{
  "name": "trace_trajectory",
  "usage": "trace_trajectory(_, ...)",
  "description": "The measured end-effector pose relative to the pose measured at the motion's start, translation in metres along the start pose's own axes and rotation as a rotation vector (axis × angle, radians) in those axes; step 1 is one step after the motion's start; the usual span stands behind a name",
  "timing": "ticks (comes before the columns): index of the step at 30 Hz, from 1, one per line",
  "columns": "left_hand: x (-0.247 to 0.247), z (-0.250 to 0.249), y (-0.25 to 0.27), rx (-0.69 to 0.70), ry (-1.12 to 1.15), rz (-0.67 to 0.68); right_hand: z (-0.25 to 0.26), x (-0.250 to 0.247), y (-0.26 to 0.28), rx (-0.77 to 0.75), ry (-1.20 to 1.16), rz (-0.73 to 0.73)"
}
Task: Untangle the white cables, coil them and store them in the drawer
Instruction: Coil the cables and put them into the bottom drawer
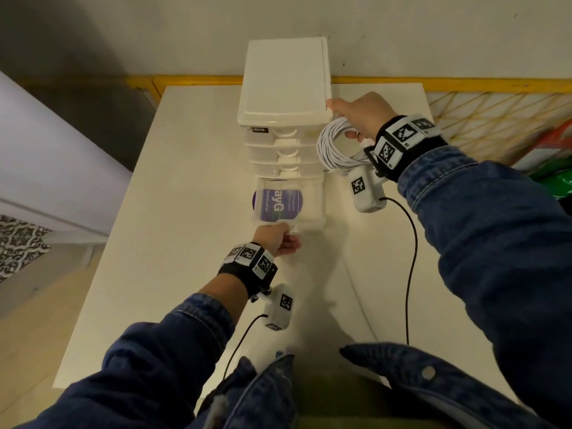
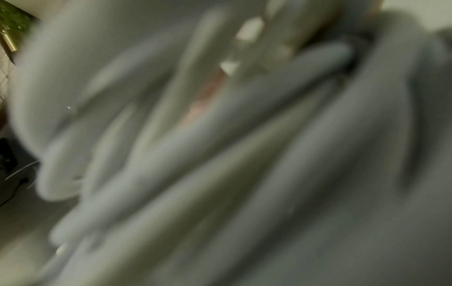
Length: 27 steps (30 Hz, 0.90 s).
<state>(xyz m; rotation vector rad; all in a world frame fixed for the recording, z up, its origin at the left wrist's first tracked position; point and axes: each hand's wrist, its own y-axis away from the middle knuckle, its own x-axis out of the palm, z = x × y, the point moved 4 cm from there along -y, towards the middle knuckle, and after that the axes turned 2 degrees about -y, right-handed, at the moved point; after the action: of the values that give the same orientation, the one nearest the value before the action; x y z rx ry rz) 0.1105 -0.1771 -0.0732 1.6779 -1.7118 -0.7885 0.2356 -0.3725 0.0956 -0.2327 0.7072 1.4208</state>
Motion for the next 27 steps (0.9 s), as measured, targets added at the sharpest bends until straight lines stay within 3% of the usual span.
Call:
trace_trajectory(22,-0.014,0.019,0.017,-0.040,-0.127,0.011,0.000,0.006,0.004,-0.010,0.029,-0.052)
trace_trajectory(27,-0.027,0.016,0.025,-0.086,-0.299,0.115,-0.012,0.005,0.017,-0.013,0.041,-0.104)
